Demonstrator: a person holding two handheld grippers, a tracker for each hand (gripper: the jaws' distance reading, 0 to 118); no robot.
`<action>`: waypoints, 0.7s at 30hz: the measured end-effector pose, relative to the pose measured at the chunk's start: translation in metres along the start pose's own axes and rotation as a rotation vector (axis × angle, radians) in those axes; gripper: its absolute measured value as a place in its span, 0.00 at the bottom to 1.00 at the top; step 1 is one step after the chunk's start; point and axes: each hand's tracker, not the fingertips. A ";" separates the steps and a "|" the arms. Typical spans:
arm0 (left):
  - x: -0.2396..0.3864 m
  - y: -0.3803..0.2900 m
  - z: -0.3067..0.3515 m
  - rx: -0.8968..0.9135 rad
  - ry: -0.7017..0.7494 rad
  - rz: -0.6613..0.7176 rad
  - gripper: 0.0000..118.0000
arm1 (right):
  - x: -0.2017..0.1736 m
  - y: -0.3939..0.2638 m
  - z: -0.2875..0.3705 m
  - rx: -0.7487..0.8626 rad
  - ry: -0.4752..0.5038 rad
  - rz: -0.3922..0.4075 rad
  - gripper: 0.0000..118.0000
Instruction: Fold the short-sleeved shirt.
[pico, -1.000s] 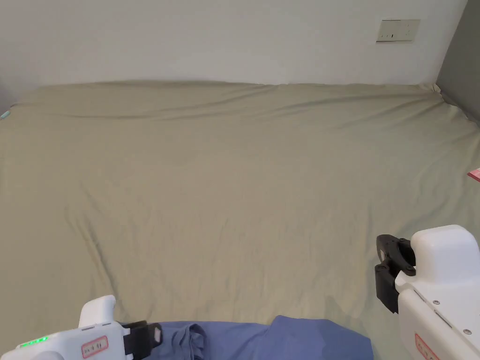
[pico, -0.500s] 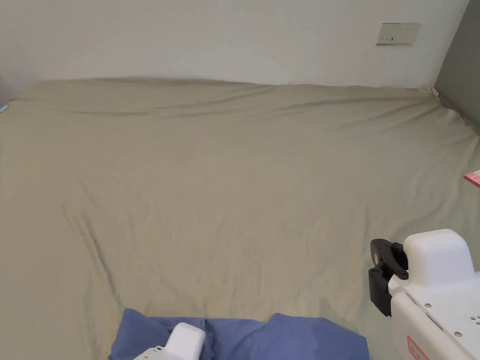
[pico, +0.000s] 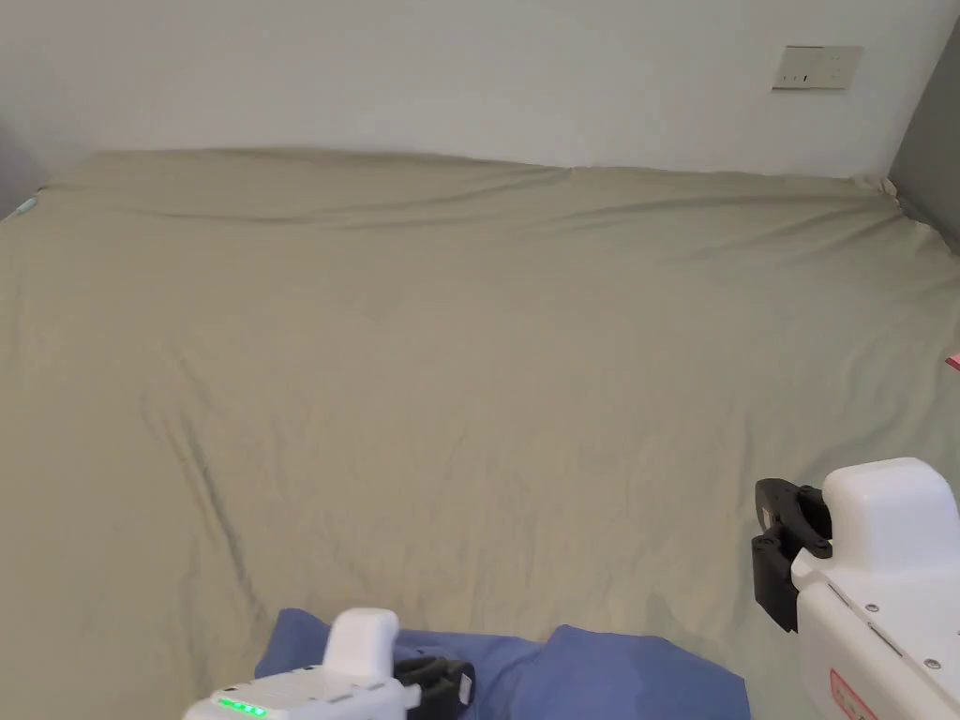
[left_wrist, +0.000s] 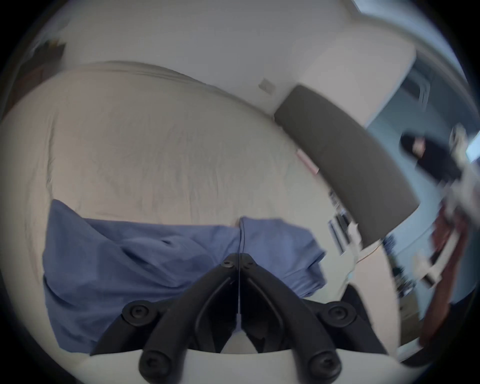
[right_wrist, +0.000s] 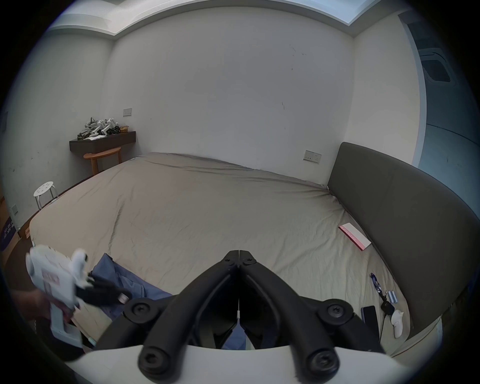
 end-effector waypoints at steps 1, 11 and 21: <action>-0.011 0.006 0.012 0.007 -0.025 0.040 0.18 | 0.000 0.000 0.000 -0.001 0.002 -0.001 0.01; -0.154 0.014 0.082 0.010 0.028 0.394 0.94 | -0.005 0.002 -0.002 -0.006 0.011 0.014 0.01; -0.182 -0.008 0.029 -0.058 -0.292 0.672 0.92 | -0.012 0.002 -0.009 -0.025 0.023 0.032 0.01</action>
